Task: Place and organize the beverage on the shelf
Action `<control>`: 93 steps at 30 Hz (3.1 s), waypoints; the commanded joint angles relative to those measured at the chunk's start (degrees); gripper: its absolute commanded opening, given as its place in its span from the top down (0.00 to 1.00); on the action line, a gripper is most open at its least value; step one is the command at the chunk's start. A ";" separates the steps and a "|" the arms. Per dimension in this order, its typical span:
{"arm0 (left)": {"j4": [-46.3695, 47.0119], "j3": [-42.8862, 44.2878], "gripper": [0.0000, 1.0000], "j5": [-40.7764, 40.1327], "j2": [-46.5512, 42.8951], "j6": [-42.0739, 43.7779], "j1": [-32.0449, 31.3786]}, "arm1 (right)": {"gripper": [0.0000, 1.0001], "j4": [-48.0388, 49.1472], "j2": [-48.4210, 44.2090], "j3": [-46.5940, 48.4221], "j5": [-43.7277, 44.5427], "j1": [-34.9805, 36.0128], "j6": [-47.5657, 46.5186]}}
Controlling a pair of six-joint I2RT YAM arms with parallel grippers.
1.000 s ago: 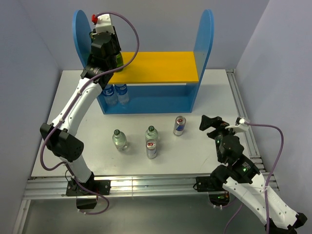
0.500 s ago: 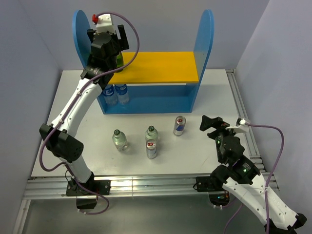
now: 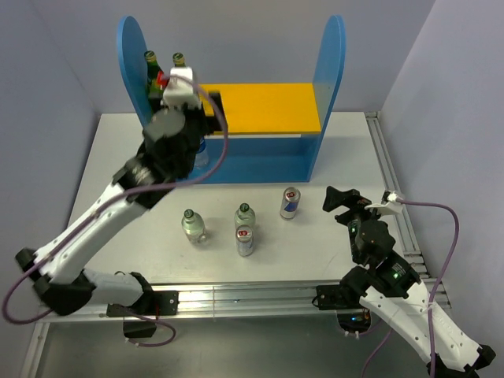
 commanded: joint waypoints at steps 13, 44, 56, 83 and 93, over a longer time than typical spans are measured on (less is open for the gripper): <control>-11.44 -42.61 0.01 -7.80 -30.20 -26.58 -17.98 | 0.00 14.00 24.36 5.81 -37.45 0.60 -11.43; -18.13 -43.40 0.01 -15.90 -37.24 -34.41 -21.94 | 0.05 33.06 56.91 12.15 -18.04 19.15 -9.14; -19.98 -43.22 0.01 -18.00 -37.59 -36.08 -23.52 | 0.29 35.53 61.74 12.85 -17.33 19.50 -9.67; -21.83 -44.01 0.01 -21.17 -39.00 -38.80 -25.89 | 1.00 18.05 56.30 27.68 -6.35 20.20 -11.24; -21.39 -44.54 0.01 -21.43 -40.23 -38.80 -25.89 | 1.00 8.74 57.26 47.03 1.39 18.10 -22.76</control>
